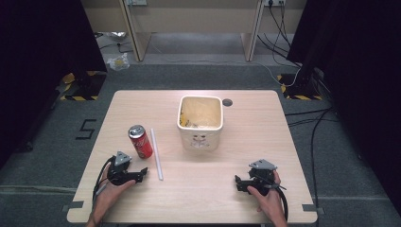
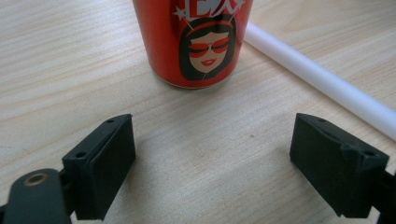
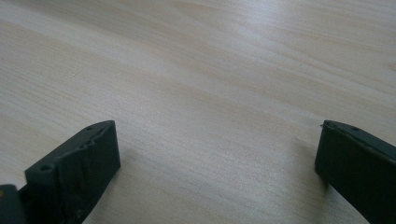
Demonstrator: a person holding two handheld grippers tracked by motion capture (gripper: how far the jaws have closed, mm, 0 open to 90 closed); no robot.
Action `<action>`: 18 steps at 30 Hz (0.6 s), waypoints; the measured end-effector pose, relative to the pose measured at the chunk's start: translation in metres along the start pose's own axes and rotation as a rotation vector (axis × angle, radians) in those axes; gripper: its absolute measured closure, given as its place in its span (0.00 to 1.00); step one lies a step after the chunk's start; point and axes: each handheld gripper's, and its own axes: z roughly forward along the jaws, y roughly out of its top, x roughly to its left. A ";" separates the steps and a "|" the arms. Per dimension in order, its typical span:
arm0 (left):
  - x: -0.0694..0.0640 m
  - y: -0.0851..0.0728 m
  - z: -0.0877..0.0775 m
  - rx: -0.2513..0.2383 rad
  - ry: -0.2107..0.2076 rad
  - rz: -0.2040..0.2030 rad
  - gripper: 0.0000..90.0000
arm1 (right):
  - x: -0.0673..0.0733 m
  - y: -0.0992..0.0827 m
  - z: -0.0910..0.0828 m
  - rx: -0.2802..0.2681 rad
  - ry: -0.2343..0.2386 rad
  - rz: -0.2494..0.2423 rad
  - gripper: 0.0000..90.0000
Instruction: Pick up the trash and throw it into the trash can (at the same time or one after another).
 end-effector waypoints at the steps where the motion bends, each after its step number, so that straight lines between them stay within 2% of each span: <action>1: 0.000 0.000 0.000 0.000 0.000 0.000 0.15 | 0.000 0.000 0.000 0.000 0.000 0.000 0.00; 12: 0.001 0.000 0.000 -0.007 -0.008 -0.009 0.16 | 0.000 0.000 0.000 0.001 0.001 -0.001 0.00; 18: 0.004 0.000 -0.002 -0.035 -0.026 -0.022 0.20 | 0.000 0.000 0.000 0.003 0.003 -0.003 0.00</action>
